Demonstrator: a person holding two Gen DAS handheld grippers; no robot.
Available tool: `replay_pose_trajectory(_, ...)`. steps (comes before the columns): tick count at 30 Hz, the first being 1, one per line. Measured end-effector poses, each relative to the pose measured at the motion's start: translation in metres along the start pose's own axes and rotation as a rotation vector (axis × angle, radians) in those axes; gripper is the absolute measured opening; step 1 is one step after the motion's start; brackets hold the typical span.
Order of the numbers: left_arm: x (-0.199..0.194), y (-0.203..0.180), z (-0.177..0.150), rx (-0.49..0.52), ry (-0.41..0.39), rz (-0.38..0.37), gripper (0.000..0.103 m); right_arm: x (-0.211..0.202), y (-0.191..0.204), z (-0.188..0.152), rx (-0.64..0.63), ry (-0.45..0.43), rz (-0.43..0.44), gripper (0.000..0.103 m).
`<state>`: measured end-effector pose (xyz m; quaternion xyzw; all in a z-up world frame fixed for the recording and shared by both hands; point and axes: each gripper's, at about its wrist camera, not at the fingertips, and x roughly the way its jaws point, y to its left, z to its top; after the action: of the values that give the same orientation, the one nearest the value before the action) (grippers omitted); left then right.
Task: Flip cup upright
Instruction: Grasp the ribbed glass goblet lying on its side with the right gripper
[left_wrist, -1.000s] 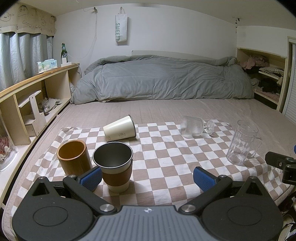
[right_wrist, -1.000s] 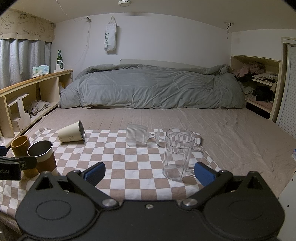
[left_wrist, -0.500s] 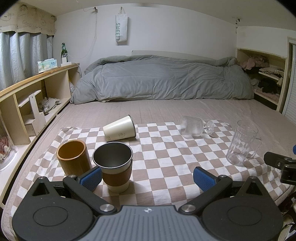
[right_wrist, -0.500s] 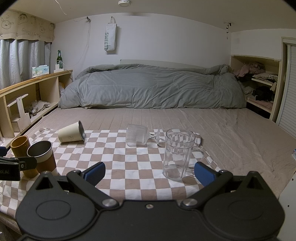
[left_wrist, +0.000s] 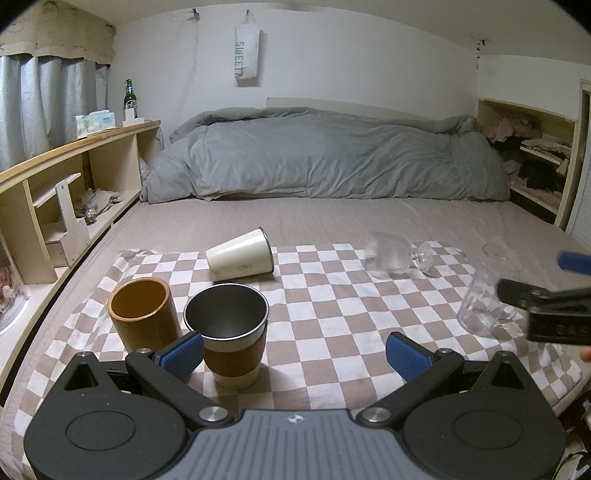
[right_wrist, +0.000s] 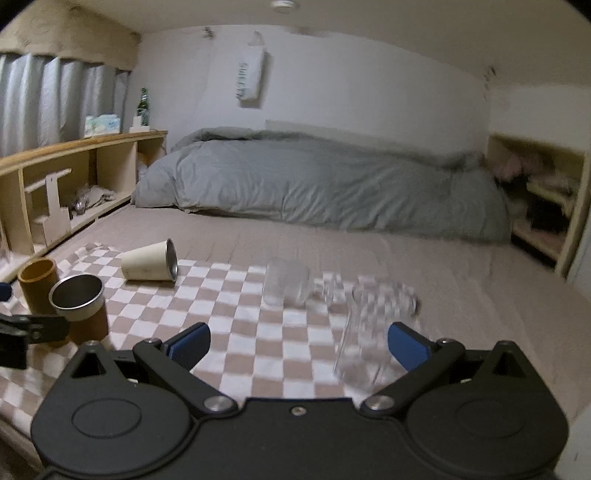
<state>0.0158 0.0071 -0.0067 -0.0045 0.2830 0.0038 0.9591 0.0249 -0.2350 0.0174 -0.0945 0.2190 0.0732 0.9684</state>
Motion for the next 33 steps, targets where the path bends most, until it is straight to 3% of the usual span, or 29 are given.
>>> replay_pose_trajectory(8,0.005,0.007,0.003,-0.002,-0.024,-0.008,0.103,0.092,0.023,0.025,-0.334,0.029,0.078,0.103)
replay_pose_trajectory(16,0.025,0.022,0.008,-0.025,-0.011,-0.035,0.103,0.196,0.065,0.018,-0.802,0.080,-0.059,0.103)
replay_pose_trajectory(22,0.037,0.034,0.009,-0.041,0.008,-0.057,0.103,0.266,0.088,0.000,-1.101,0.214,-0.115,0.101)
replay_pose_trajectory(27,0.044,0.044,0.009,-0.063,0.027,-0.066,0.103,0.303,0.100,-0.010,-1.270,0.323,-0.106,0.098)
replay_pose_trajectory(33,0.047,0.051,0.009,-0.083,0.041,-0.071,0.103,0.332,0.108,-0.013,-1.344,0.393,-0.120,0.091)
